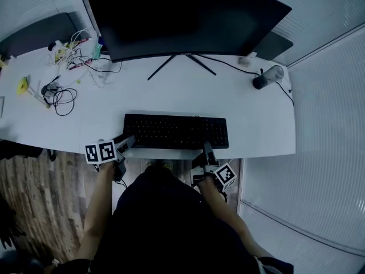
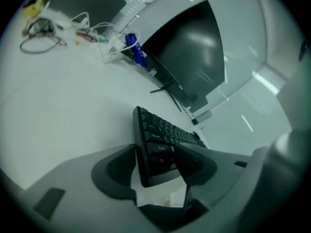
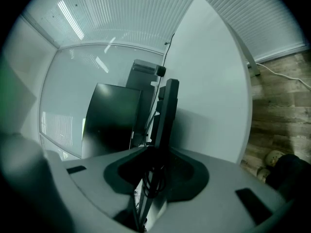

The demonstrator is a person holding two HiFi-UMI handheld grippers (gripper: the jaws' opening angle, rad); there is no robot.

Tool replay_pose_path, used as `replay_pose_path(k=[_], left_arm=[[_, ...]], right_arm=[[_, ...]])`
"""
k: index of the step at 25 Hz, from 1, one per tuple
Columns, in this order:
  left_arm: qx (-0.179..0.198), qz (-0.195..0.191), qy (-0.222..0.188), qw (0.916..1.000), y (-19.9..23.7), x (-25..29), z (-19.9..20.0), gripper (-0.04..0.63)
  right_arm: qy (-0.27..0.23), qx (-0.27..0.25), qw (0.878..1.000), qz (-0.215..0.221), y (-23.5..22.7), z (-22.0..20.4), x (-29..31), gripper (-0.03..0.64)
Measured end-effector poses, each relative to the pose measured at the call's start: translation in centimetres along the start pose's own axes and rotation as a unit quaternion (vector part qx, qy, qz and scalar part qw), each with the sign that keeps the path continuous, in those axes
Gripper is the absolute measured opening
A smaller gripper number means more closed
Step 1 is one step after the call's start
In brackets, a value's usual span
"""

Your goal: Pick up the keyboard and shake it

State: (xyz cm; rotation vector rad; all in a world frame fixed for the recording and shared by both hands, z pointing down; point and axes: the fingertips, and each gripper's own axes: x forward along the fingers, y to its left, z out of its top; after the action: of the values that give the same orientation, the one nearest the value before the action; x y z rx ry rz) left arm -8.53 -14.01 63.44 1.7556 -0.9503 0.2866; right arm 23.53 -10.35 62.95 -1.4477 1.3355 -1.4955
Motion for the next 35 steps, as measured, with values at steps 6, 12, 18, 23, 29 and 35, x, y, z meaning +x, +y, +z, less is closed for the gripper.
replay_pose_path(k=[6, 12, 18, 23, 29, 35], left_arm=[[0.13, 0.1, -0.034, 0.9859, -0.3, -0.3, 0.6, 0.253], [0.19, 0.134, -0.064, 0.9704, -1.0, -1.3, 1.3, 0.253], [0.22, 0.135, -0.094, 0.9615, -2.4, -2.6, 2.1, 0.248], [0.264, 0.125, -0.124, 0.9482, -5.5, -3.9, 3.1, 0.195], [0.352, 0.112, -0.211, 0.905, -11.8, -6.5, 6.9, 0.065], [0.413, 0.098, -0.299, 0.8544, -18.9, -10.1, 11.4, 0.025]], right_arm=[[-0.005, -0.008, 1.0, -0.022, -0.8, 0.0, 0.0, 0.129], [0.002, -0.021, 0.997, -0.078, -2.0, -0.6, -0.4, 0.152], [0.024, -0.021, 0.985, -0.17, -3.6, -0.8, -1.4, 0.224], [0.037, -0.103, 0.971, -0.212, -0.7, -0.2, -2.7, 0.223], [0.005, -0.383, 0.919, -0.091, 11.4, 0.8, -0.9, 0.077], [-0.07, -0.595, 0.8, 0.022, 23.9, 0.4, -1.2, 0.045]])
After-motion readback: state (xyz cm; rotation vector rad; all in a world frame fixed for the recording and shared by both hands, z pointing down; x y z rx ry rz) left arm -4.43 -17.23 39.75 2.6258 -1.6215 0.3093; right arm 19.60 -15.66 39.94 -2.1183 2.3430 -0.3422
